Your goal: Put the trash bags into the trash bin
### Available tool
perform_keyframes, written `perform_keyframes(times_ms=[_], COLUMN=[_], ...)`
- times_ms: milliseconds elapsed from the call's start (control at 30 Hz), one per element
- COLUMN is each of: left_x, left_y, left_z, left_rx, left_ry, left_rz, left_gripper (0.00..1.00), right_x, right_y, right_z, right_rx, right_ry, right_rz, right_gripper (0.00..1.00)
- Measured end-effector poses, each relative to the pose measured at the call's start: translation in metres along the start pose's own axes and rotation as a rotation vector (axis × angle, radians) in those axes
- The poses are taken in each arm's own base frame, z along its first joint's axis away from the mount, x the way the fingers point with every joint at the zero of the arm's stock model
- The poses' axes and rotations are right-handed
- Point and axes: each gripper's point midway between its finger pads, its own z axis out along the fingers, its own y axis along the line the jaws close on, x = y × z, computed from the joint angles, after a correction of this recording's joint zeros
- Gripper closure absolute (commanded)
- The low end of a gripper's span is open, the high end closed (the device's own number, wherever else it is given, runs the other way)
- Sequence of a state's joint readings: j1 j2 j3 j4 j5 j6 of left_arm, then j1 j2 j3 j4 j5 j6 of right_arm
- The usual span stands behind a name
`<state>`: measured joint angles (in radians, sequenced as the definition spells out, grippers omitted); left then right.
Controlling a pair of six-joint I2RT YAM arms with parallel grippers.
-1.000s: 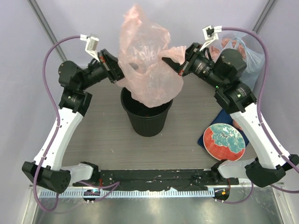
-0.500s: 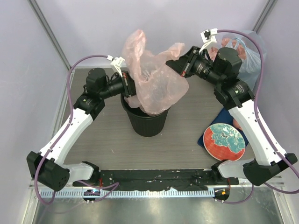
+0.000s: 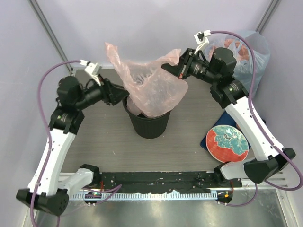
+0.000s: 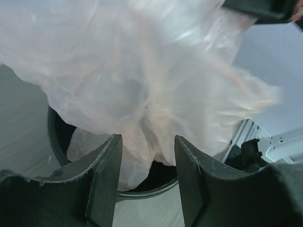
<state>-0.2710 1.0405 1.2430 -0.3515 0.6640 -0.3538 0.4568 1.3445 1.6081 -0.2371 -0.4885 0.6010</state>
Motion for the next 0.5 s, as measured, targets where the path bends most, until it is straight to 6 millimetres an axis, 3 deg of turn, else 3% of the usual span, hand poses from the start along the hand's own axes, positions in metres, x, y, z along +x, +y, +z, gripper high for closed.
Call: perform_keyframes(times_ms=[67, 200, 300, 500], left_x=[-0.017, -0.03, -0.029, -0.02], left_y=[-0.008, -0.036, -0.048, -0.046], left_z=[-0.019, -0.037, -0.042, -0.044], left_rx=[-0.004, 0.081, 0.134, 0.149], left_ry=[-0.069, -0.125, -0.131, -0.107], left_rz=[0.041, 0.127, 0.195, 0.323], left_gripper=[0.49, 0.51, 0.53, 0.56], right_x=[0.003, 0.011, 0.024, 0.061], right_y=[0.003, 0.01, 0.013, 0.019], right_z=[0.005, 0.026, 0.048, 0.086], right_rx=[-0.036, -0.111, -0.156, -0.229], right_ry=[0.006, 0.017, 0.037, 0.084], right_rz=[0.0, 0.005, 0.019, 0.108], right_gripper=[0.99, 0.99, 0.99, 0.99])
